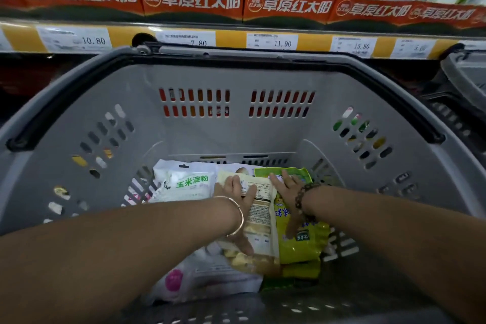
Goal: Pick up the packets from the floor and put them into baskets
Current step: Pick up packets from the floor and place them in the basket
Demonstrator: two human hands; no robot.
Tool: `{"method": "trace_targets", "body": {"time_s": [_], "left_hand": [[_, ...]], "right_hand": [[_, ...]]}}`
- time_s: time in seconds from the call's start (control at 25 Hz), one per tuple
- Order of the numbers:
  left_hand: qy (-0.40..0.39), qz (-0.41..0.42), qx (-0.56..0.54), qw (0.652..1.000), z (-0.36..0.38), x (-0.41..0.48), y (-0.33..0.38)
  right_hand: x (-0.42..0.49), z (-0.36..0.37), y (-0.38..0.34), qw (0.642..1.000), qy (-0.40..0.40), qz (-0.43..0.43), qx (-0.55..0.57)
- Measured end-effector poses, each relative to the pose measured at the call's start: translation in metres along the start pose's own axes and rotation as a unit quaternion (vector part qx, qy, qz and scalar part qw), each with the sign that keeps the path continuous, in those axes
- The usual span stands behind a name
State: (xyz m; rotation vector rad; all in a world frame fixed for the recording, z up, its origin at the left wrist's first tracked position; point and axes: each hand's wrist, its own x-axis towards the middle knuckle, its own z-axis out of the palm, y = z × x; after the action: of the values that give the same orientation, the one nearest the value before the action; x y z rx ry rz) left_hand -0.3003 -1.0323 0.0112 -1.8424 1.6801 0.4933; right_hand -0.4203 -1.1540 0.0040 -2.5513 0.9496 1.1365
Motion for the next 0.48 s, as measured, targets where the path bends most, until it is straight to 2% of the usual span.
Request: {"method": "trace_targets", "body": {"time_s": [0.08, 0.28, 0.48], "left_hand": [[-0.009, -0.022, 0.011, 1.000, 0.009, -0.002, 0.012], [0.007, -0.044, -0.009, 0.999, 0.017, -0.002, 0.024], [0.035, -0.033, -0.013, 0.999, 0.020, -0.008, 0.021]], "right_hand": [[0.004, 0.012, -0.003, 0.999, 0.021, -0.002, 0.028], [0.008, 0.021, -0.002, 0.999, 0.052, 0.004, 0.016], [0.004, 0.013, 0.004, 0.997, 0.043, -0.008, 0.060]]}}
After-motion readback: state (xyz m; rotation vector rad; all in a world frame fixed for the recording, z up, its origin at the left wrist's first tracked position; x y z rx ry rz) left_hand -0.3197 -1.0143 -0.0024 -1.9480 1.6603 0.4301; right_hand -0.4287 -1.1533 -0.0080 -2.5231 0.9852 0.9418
